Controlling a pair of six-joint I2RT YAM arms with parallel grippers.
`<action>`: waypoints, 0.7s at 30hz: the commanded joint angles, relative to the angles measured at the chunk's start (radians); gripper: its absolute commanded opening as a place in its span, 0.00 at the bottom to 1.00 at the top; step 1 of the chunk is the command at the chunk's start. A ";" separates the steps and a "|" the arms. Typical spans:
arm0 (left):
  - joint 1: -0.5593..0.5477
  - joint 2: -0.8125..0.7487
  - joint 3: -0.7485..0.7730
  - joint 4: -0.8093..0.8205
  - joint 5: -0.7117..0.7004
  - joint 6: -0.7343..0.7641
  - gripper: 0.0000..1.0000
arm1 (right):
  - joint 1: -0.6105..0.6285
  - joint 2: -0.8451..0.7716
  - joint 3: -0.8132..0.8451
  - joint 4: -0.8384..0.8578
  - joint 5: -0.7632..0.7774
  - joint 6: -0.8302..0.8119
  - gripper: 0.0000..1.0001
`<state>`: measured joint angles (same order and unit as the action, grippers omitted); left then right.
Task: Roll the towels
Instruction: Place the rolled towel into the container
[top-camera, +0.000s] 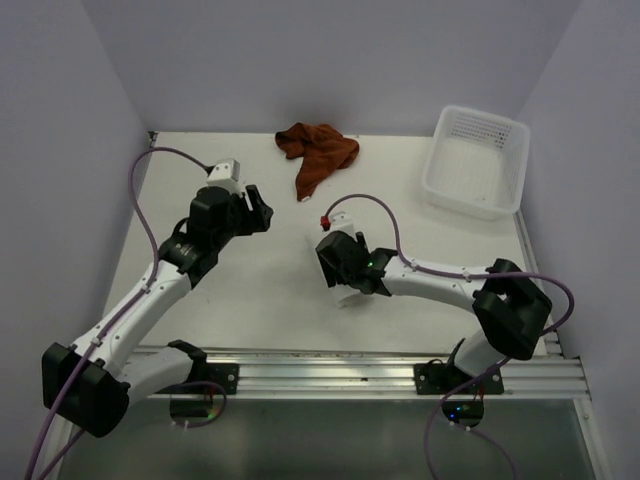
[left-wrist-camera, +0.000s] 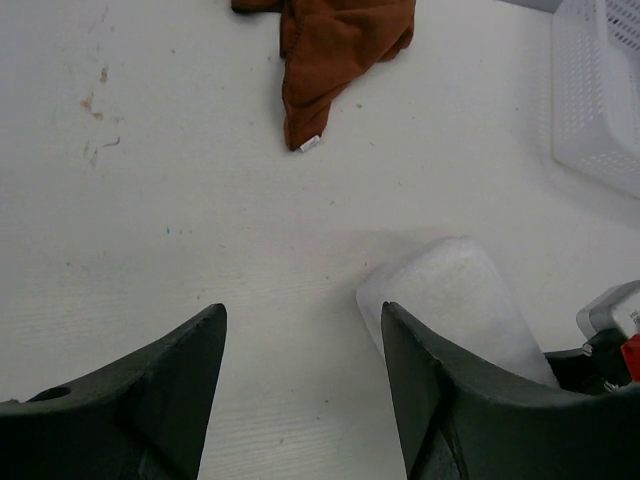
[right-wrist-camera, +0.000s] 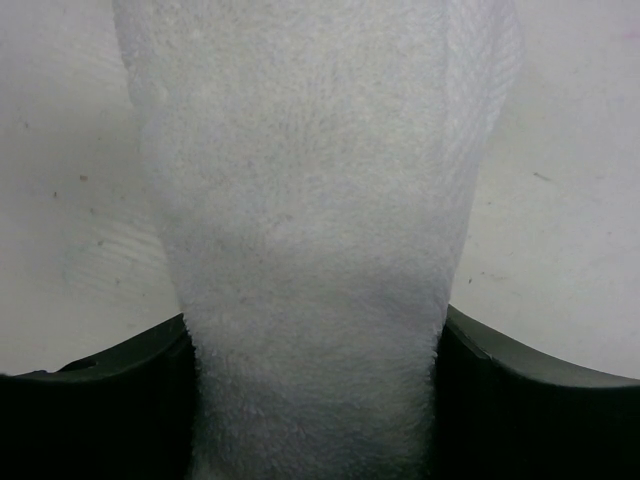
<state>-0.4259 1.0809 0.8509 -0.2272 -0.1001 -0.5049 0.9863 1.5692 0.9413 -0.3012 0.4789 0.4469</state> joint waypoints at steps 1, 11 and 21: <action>0.004 -0.032 0.088 -0.075 -0.053 0.077 0.68 | -0.056 -0.044 0.097 -0.016 -0.020 -0.076 0.00; 0.004 -0.032 0.053 -0.078 -0.112 0.138 0.71 | -0.293 -0.012 0.301 -0.036 -0.154 -0.157 0.00; 0.007 -0.022 0.027 -0.089 -0.102 0.152 0.73 | -0.644 0.023 0.490 0.011 -0.296 -0.152 0.00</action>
<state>-0.4255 1.0603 0.8848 -0.3172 -0.1917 -0.3786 0.4263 1.5978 1.3640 -0.3515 0.2520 0.2947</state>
